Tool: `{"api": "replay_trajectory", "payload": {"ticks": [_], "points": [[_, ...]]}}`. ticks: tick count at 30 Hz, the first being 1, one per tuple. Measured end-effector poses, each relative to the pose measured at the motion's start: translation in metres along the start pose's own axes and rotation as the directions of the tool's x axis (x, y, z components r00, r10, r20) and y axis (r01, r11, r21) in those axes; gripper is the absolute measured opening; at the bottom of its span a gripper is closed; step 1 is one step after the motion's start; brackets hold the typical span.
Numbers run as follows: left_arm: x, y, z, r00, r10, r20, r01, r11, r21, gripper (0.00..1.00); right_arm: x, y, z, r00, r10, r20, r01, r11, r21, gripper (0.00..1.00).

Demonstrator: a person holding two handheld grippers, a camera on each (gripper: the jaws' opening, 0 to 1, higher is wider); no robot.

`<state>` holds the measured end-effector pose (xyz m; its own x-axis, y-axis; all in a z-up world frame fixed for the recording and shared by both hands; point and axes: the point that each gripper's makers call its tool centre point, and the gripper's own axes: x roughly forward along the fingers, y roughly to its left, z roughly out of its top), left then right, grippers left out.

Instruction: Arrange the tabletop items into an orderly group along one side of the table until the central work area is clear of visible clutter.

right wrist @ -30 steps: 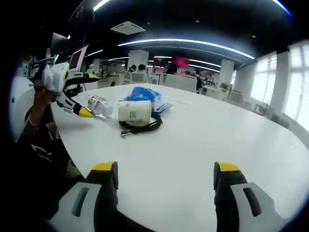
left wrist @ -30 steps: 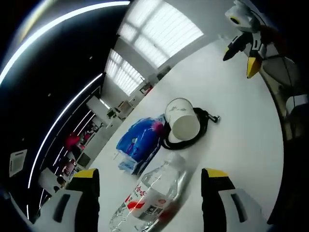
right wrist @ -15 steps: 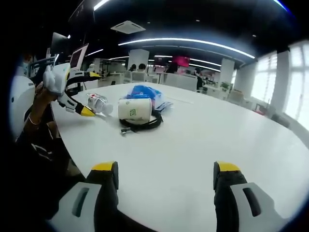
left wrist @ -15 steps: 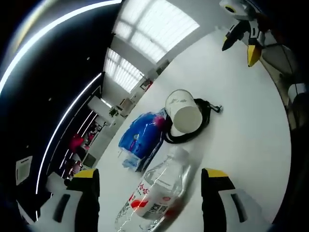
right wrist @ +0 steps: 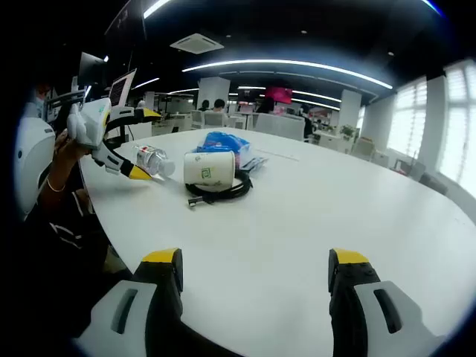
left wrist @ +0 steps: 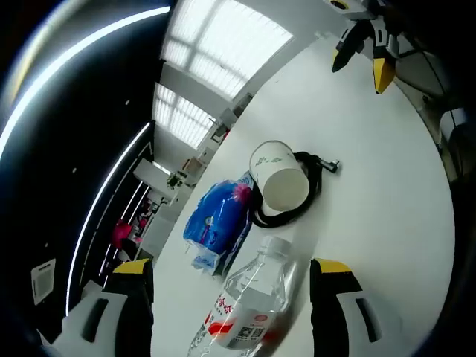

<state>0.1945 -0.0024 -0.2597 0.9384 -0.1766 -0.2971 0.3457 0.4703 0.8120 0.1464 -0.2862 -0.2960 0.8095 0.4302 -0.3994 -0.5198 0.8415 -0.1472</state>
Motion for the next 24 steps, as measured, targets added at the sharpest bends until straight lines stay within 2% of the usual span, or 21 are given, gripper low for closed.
{"api": "replay_trajectory", "payload": {"ticks": [9,17,24], "points": [[0.0023,-0.0007,0.0011,1.0,0.0,0.001,0.0,1.0,0.019,0.86,-0.0013,-0.003,0.0002,1.0,-0.008,0.0,0.008,1.0,0.002,0.77],[0.006,0.0002,0.0008,1.0,0.03,-0.01,-0.029,0.994,0.103,0.86,-0.0015,-0.0033,0.0007,1.0,-0.011,0.002,0.011,1.0,0.001,0.77],[0.0061,-0.001,0.0032,1.0,0.029,0.002,-0.029,0.994,0.106,0.86,-0.0026,-0.0045,0.0001,1.0,-0.017,0.001,0.017,1.0,-0.002,0.77]]}}
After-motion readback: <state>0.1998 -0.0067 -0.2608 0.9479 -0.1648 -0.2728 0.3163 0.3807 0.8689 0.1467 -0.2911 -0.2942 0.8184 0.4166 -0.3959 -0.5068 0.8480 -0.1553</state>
